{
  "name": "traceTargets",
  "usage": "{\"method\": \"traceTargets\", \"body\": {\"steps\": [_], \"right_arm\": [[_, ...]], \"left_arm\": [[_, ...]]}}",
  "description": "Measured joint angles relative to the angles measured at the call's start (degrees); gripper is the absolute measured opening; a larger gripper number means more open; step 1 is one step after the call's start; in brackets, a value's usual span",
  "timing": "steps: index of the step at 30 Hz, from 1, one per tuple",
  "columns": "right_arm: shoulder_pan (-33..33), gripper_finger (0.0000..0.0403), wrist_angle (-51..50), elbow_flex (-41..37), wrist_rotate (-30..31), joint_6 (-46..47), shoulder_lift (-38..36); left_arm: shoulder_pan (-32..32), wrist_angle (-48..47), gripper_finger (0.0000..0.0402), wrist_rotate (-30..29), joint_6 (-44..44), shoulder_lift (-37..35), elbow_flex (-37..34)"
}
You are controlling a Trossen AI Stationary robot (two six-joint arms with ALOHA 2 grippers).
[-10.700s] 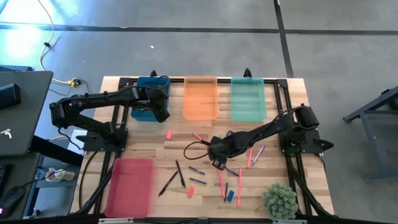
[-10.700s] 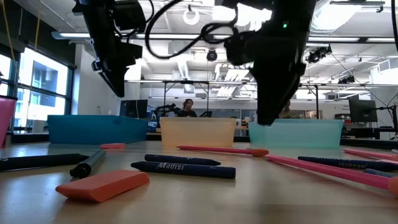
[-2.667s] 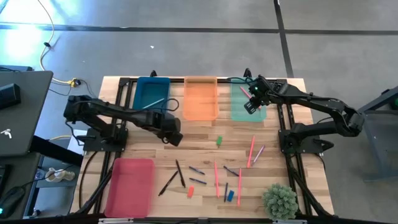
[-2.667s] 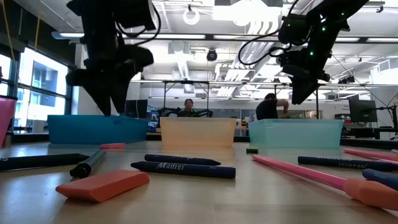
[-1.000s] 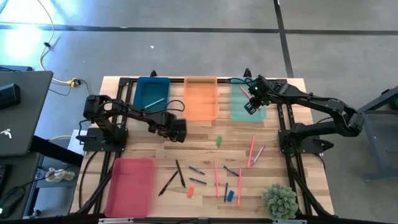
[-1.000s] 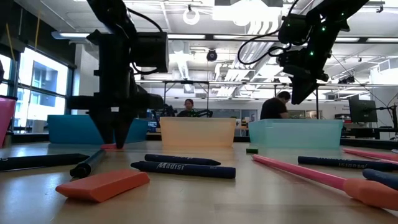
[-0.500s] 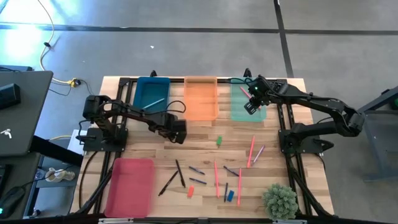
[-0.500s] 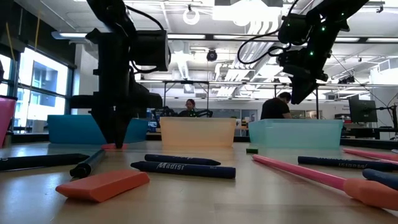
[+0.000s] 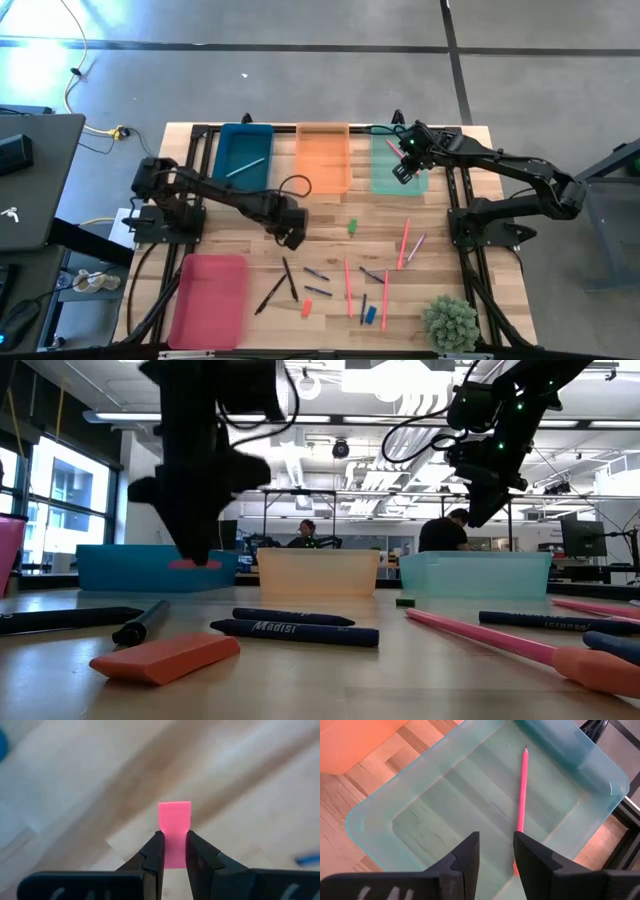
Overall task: Sort crayons/erasers/pens/pencils in bins
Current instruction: Put the pink eraser into the pink bin
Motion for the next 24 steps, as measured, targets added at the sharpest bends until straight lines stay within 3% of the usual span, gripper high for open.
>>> {"method": "traceTargets", "body": {"steps": [10, 18, 24], "right_arm": [[0.0, 0.0113, 0.0, 0.0, 0.0, 0.0, 0.0], [0.0, 0.0113, 0.6, 0.0, 0.0, 0.7, 0.0], [0.0, 0.0113, 1.0, 0.0, 0.0, 2.0, 0.0]], "left_arm": [[-12.7, -9.2, 0.0047, -1.4, -5.6, -0.1, 8.4], [-24.2, -21.7, 0.0047, -1.4, -21.9, -0.1, 13.1], [-33.5, -27.6, 0.0047, 2.5, -36.9, -0.2, 14.1]]}}
